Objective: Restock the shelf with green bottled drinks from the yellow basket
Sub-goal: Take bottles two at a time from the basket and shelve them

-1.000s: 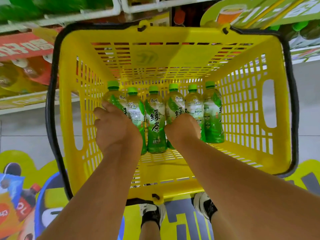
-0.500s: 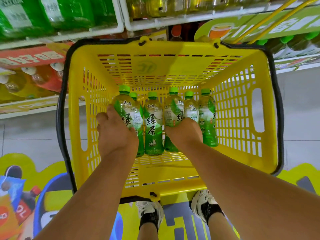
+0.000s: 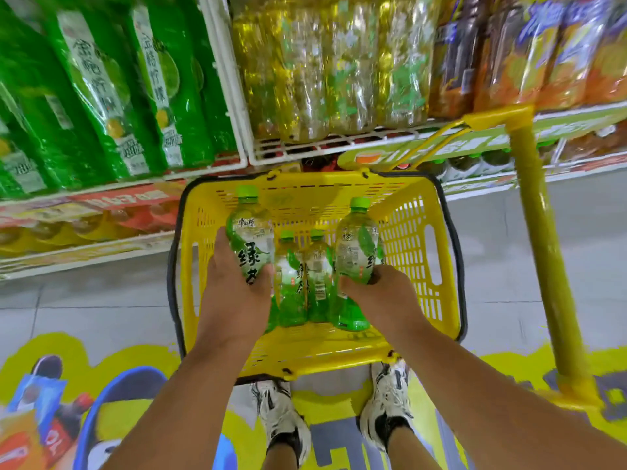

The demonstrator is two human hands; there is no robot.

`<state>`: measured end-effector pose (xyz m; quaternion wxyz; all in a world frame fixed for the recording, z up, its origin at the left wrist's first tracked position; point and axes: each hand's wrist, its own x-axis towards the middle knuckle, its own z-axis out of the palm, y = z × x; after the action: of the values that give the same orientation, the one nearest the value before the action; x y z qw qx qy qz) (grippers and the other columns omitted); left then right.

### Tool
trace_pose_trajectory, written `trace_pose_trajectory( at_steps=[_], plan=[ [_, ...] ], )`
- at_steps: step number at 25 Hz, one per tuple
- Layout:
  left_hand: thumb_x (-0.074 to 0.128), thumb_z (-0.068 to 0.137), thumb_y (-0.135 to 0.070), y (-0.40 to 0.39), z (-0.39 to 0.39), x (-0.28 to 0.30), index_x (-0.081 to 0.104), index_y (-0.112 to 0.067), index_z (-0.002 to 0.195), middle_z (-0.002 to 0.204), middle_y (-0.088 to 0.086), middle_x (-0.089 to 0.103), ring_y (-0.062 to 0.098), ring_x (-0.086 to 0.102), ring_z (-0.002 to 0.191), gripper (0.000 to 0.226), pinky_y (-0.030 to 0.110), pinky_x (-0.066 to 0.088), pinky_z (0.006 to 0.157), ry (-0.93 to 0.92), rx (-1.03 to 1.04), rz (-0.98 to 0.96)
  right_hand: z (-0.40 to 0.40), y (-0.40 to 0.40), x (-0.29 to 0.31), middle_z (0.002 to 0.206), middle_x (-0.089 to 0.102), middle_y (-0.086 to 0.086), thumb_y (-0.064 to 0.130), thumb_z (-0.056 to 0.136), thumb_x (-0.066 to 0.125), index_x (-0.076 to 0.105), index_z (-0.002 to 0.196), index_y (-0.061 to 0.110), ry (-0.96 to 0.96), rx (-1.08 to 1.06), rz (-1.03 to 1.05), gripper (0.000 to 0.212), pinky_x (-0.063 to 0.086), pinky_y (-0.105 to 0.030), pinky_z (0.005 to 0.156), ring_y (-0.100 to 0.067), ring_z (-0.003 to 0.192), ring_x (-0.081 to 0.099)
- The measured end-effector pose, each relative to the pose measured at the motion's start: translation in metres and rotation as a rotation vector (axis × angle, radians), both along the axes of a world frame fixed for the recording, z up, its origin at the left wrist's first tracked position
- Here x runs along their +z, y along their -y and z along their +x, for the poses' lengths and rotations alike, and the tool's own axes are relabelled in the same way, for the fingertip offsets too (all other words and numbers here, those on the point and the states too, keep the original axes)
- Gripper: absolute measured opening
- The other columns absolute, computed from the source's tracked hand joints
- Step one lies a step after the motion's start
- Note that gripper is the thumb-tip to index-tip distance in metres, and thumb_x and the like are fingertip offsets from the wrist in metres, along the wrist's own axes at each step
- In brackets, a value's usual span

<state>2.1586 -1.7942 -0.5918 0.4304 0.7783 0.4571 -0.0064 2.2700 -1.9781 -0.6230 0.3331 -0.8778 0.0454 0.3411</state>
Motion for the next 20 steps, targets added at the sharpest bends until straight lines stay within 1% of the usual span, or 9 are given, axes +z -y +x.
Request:
trace_pose_trajectory(
  at_steps=[3, 6, 8, 10, 11, 13, 15, 17, 20],
  plan=[
    [0.07, 0.094, -0.032, 0.009, 0.005, 0.057, 0.015, -0.026, 0.161, 0.16, 0.004, 0.037, 0.025, 0.042, 0.142, 0.087, 0.036, 0.038, 0.107, 0.048, 0.023, -0.011, 0.005, 0.008, 0.061, 0.062, 0.067, 0.002, 0.039, 0.082, 0.078, 0.072, 0.081, 0.017, 0.011, 0.012, 0.064, 0.023, 0.038, -0.025, 0.045, -0.009, 0.048, 0.057],
    [0.073, 0.092, -0.03, 0.015, 0.007, 0.127, 0.024, -0.031, 0.156, 0.147, -0.002, 0.052, 0.021, 0.052, 0.131, 0.081, 0.032, 0.043, 0.1, 0.096, 0.029, 0.025, 0.007, 0.012, 0.13, 0.068, 0.067, 0.012, 0.041, 0.082, 0.079, 0.069, 0.081, 0.029, 0.053, 0.006, 0.116, 0.016, 0.045, -0.026, 0.052, -0.005, 0.064, 0.064],
    [0.073, 0.092, -0.027, 0.016, 0.009, 0.175, 0.031, -0.029, 0.152, 0.139, -0.008, 0.056, 0.013, 0.055, 0.124, 0.074, 0.029, 0.044, 0.096, 0.135, 0.039, 0.024, 0.007, 0.015, 0.18, 0.074, 0.067, 0.013, 0.042, 0.081, 0.079, 0.069, 0.085, 0.029, 0.078, 0.012, 0.141, 0.017, 0.045, -0.023, 0.053, -0.004, 0.07, 0.064],
    [0.074, 0.091, -0.027, 0.02, 0.007, 0.228, 0.028, -0.028, 0.155, 0.145, -0.008, 0.054, 0.01, 0.054, 0.128, 0.079, 0.031, 0.044, 0.106, 0.174, 0.058, -0.001, 0.004, 0.019, 0.237, 0.076, 0.066, 0.013, 0.042, 0.083, 0.078, 0.067, 0.085, 0.029, 0.098, 0.032, 0.163, 0.017, 0.045, -0.02, 0.055, -0.007, 0.072, 0.064],
    [0.074, 0.091, -0.028, 0.022, 0.006, 0.252, 0.025, -0.027, 0.157, 0.147, -0.006, 0.053, 0.011, 0.054, 0.13, 0.083, 0.032, 0.043, 0.108, 0.195, 0.056, 0.002, 0.003, 0.022, 0.26, 0.079, 0.069, 0.011, 0.042, 0.082, 0.079, 0.067, 0.087, 0.028, 0.114, 0.035, 0.184, 0.019, 0.051, -0.026, 0.061, -0.011, 0.075, 0.066],
    [0.077, 0.089, -0.03, 0.025, 0.003, 0.3, 0.026, -0.026, 0.158, 0.147, -0.002, 0.055, 0.016, 0.055, 0.13, 0.086, 0.03, 0.043, 0.105, 0.21, 0.044, 0.045, 0.0, 0.027, 0.31, 0.086, 0.074, 0.005, 0.043, 0.081, 0.079, 0.071, 0.096, 0.024, 0.153, 0.037, 0.222, 0.026, 0.058, -0.04, 0.075, -0.017, 0.082, 0.07],
    [0.078, 0.085, -0.036, 0.026, 0.0, 0.34, 0.032, -0.031, 0.155, 0.14, -0.003, 0.06, 0.021, 0.062, 0.121, 0.084, 0.037, 0.049, 0.102, 0.251, 0.029, 0.077, -0.001, 0.032, 0.354, 0.091, 0.075, 0.005, 0.041, 0.08, 0.08, 0.071, 0.1, 0.024, 0.183, 0.033, 0.273, 0.027, 0.059, -0.044, 0.081, -0.015, 0.084, 0.071],
    [0.078, 0.084, -0.04, 0.027, -0.003, 0.384, 0.035, -0.036, 0.152, 0.135, -0.006, 0.063, 0.02, 0.066, 0.114, 0.08, 0.042, 0.054, 0.096, 0.304, 0.009, 0.097, -0.003, 0.037, 0.401, 0.092, 0.075, 0.009, 0.038, 0.08, 0.082, 0.071, 0.1, 0.027, 0.219, 0.024, 0.319, 0.025, 0.059, -0.042, 0.083, -0.011, 0.085, 0.071],
    [0.078, 0.087, -0.034, 0.028, -0.008, 0.444, 0.036, -0.036, 0.152, 0.13, -0.01, 0.062, 0.017, 0.064, 0.111, 0.078, 0.036, 0.051, 0.093, 0.4, 0.007, 0.099, -0.004, 0.043, 0.458, 0.095, 0.075, 0.014, 0.033, 0.08, 0.083, 0.069, 0.103, 0.033, 0.261, 0.024, 0.405, 0.026, 0.059, -0.035, 0.084, -0.008, 0.089, 0.071]
  ],
)
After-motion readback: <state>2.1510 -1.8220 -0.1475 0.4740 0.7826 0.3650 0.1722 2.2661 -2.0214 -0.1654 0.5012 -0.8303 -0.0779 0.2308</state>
